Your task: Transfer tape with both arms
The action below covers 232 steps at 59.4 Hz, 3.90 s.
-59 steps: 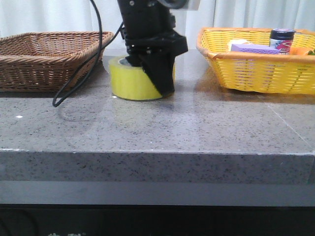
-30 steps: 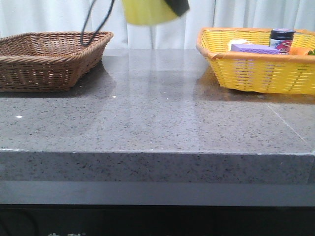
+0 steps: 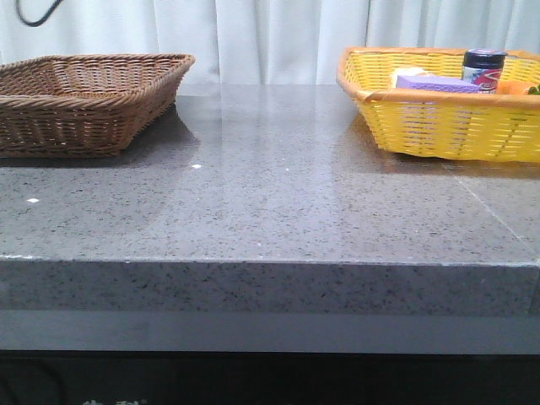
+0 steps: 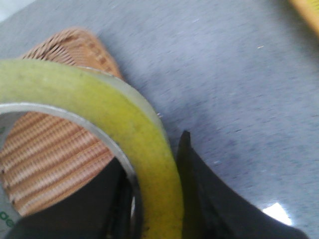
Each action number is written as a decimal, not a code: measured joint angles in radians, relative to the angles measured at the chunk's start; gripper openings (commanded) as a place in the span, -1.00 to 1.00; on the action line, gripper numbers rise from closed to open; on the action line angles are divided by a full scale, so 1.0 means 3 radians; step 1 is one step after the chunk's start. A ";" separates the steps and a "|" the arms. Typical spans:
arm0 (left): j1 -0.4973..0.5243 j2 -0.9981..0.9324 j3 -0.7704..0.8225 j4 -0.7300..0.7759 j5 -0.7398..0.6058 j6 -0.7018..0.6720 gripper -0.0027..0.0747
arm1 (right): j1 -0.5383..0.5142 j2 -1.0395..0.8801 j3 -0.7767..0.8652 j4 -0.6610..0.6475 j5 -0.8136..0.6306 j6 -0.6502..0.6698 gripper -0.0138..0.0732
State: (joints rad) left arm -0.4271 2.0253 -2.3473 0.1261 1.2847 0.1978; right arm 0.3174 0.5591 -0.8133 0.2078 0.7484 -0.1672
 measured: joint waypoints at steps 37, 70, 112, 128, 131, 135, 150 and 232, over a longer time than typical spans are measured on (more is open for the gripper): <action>0.0567 0.0000 0.1040 -0.0180 -0.0187 -0.0026 -0.62 | 0.0000 0.0000 0.0000 0.0000 0.0000 0.0000 0.32; 0.0567 0.0246 0.1060 -0.0210 -0.0410 -0.0026 0.28 | 0.0000 0.0000 0.0000 0.0000 0.0000 0.0000 0.32; 0.0567 -0.0090 0.0578 -0.0573 -0.0099 -0.0323 0.31 | 0.0000 0.0000 0.0000 0.0001 0.0005 0.0000 0.32; 0.0533 -0.0683 0.1016 -0.0731 -0.0094 -0.0370 0.31 | 0.0000 0.0000 0.0000 0.0001 0.0005 0.0000 0.32; 0.0510 -0.0855 0.1189 -0.0731 -0.0103 -0.0370 0.31 | 0.0000 0.0000 0.0000 0.0001 0.0005 0.0000 0.32; 0.0491 -0.1095 0.1447 -0.0740 -0.0172 -0.0370 0.31 | 0.0000 0.0000 0.0000 0.0001 0.0005 0.0000 0.32; 0.0454 -0.2142 0.2652 -0.0769 -0.0701 -0.0376 0.31 | 0.0000 0.0000 0.0000 0.0001 0.0005 0.0000 0.32; 0.0454 -0.4692 0.5219 -0.0817 -0.2025 -0.0376 -0.98 | 0.0000 0.0000 0.0008 0.0007 0.0146 0.0000 -0.84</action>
State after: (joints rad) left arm -0.2908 0.6177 -0.7815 -0.1189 0.6773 0.0851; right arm 0.3174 0.5591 -0.8110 0.2100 0.7922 -0.1672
